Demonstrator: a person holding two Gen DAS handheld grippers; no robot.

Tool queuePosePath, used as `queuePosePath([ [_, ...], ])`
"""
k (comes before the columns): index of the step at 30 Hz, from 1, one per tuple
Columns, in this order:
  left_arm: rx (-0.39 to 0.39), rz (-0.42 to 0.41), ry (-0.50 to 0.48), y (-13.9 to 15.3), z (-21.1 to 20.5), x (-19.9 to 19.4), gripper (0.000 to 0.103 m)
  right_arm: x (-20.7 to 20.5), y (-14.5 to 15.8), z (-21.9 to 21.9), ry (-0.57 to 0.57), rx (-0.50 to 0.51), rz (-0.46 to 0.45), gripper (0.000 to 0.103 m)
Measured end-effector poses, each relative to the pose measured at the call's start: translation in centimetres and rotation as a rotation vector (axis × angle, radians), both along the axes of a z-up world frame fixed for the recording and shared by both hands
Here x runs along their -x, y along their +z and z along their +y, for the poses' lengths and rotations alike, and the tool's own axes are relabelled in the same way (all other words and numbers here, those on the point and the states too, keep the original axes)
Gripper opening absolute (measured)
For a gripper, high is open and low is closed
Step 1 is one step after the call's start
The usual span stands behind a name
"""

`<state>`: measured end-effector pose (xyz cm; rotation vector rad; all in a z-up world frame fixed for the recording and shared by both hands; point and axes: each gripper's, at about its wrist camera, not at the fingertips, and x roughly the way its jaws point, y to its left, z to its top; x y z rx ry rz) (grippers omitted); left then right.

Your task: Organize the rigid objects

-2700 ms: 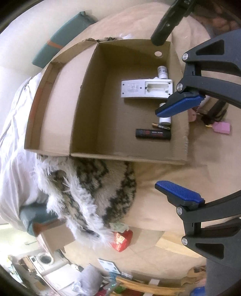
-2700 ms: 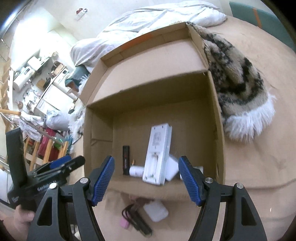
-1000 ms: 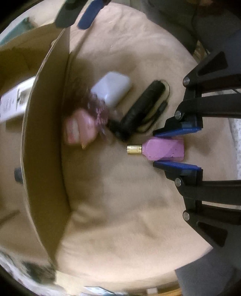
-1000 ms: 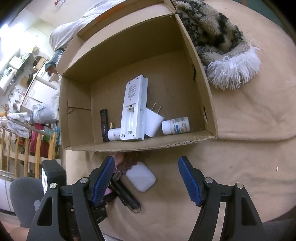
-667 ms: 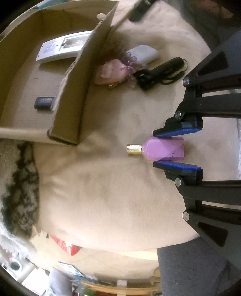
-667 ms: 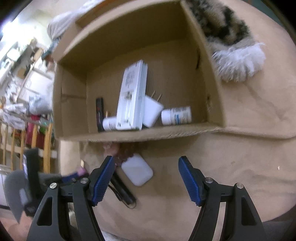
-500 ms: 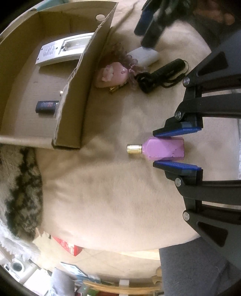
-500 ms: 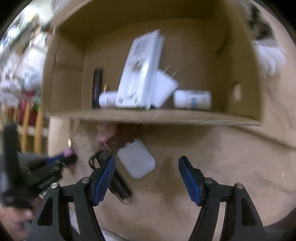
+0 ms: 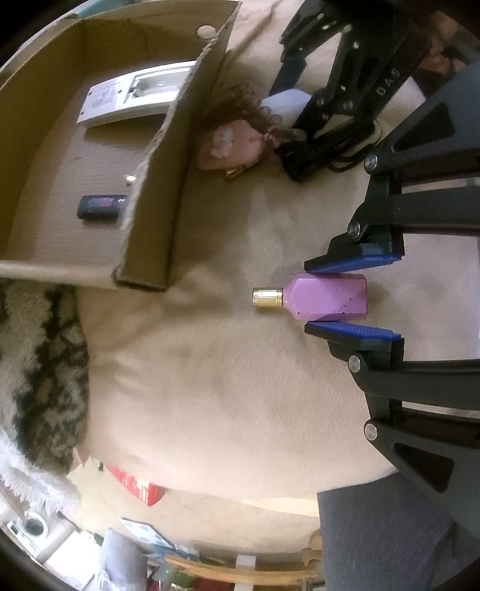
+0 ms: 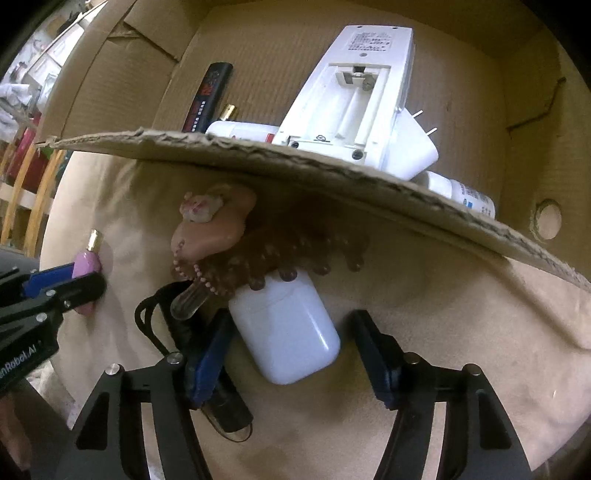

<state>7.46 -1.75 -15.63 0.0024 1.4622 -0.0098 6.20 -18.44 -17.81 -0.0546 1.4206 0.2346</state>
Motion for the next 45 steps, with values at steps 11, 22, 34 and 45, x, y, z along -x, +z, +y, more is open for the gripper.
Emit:
queuePosePath([
  [11,-0.015,-0.027,0.012,1.2,0.1,0.5,0.023,1.4,0.9,-2.1,-0.019,-0.009,0.010,0.046],
  [22,-0.022,-0.048,0.022,2.4,0.1,1.4,0.023,2.9,2.2,-8.5,-0.221,-0.034,0.002,0.045],
  [34,-0.050,-0.168,0.014,6.0,-0.8,2.5,0.023,3.4,6.6,-12.5,-0.362,-0.182,-0.145,0.006],
  [45,-0.023,-0.147,0.033,5.2,-0.1,2.1,0.023,3.8,5.3,-16.7,-0.540,-0.349,-0.047,0.008],
])
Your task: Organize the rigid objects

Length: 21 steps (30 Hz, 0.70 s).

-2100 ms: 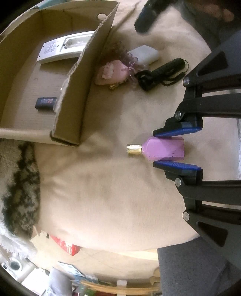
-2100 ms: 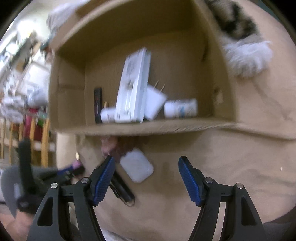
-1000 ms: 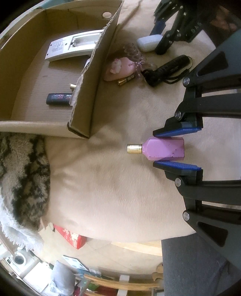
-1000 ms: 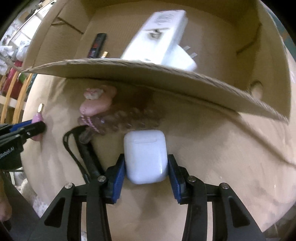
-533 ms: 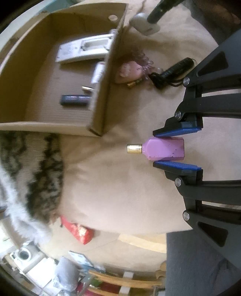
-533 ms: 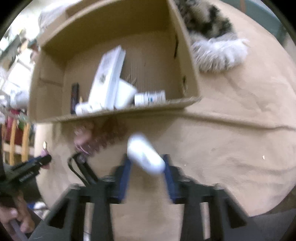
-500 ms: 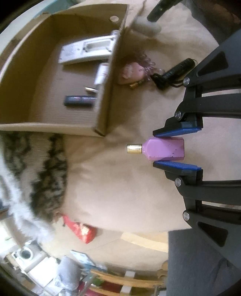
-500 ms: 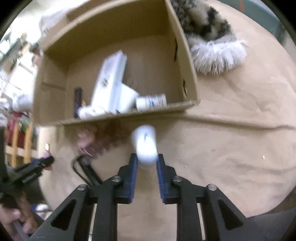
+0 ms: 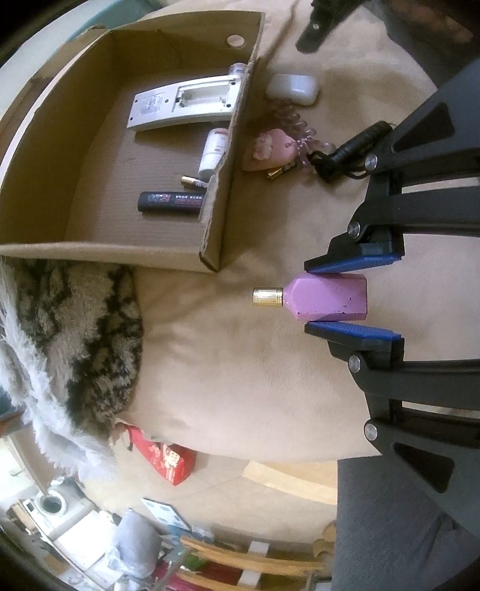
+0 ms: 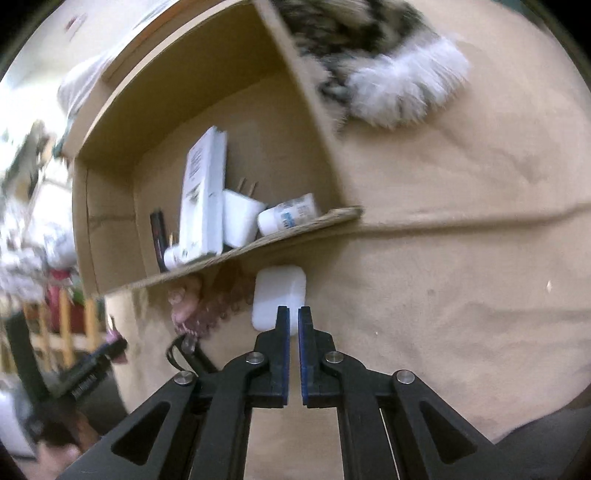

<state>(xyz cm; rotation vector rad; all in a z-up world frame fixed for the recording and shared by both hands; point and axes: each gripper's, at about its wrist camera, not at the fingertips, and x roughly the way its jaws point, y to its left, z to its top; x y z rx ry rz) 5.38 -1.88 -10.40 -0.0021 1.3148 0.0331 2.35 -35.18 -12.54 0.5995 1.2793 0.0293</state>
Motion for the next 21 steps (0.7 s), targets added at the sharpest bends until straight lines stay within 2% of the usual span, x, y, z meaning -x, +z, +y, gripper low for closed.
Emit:
queuePosePath([
  [2,0.013,0.002,0.002,0.1,0.1,-0.1,0.023,0.0,-0.5,-0.4,-0.020,-0.009,0.023,0.018],
  [3,0.016,0.001,-0.001,0.1,0.1,-0.2,0.023,-0.2,-0.7,-0.4,-0.017,0.002,0.035,0.027],
  [4,0.020,0.000,-0.003,0.2,0.0,-0.2,0.023,-0.4,-1.0,-0.3,-0.007,0.015,0.047,0.032],
  [6,0.024,0.000,-0.012,0.2,-0.1,-0.2,0.023,-1.1,-1.7,0.2,0.006,0.037,0.072,0.063],
  [9,0.031,0.008,-0.021,0.0,-0.5,-0.1,0.023,-2.4,-2.3,1.0,0.034,0.029,0.076,0.064],
  [12,0.038,0.011,-0.021,0.0,-0.4,-0.2,0.023,-3.7,-3.1,2.7,0.080,0.073,0.092,0.064],
  [13,0.037,0.011,-0.020,0.0,-0.3,-0.3,0.023,-4.0,-3.4,3.4,0.107,0.115,0.105,0.064],
  [16,0.037,0.023,-0.009,-0.5,0.1,-0.6,0.023,-4.7,-3.6,6.2,0.226,0.339,0.087,0.064],
  [17,0.037,0.028,-0.007,-0.7,0.2,-0.7,0.023,-4.7,-3.6,6.5,0.245,0.372,0.078,0.064],
  [19,0.033,0.035,-0.009,-1.1,0.2,-0.9,0.023,-4.5,-3.5,6.3,0.252,0.366,0.064,0.063],
  [20,0.031,0.036,-0.012,-1.2,0.1,-1.0,0.023,-4.4,-3.4,6.1,0.258,0.359,0.059,0.060],
  [21,0.027,0.035,-0.015,-1.3,0.0,-1.1,0.023,-4.3,-3.2,5.9,0.264,0.355,0.053,0.049],
])
